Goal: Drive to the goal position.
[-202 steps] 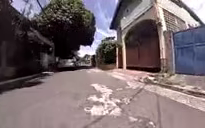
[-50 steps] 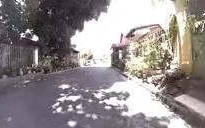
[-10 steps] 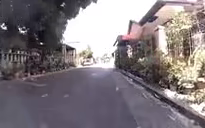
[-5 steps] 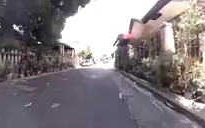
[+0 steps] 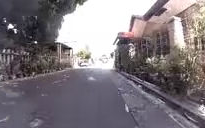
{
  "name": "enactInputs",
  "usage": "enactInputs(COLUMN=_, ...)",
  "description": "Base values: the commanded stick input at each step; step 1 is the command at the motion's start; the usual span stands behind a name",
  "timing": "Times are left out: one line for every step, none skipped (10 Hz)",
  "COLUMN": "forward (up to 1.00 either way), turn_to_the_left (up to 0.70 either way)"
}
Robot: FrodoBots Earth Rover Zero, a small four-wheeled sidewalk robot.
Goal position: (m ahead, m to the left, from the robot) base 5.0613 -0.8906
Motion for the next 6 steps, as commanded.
enactInputs(forward=0.85, turn_to_the_left=0.00)
enactInputs(forward=0.85, turn_to_the_left=0.00)
enactInputs(forward=0.85, turn_to_the_left=0.00)
enactInputs(forward=0.85, turn_to_the_left=0.00)
enactInputs(forward=0.85, turn_to_the_left=0.00)
enactInputs(forward=0.85, turn_to_the_left=0.00)
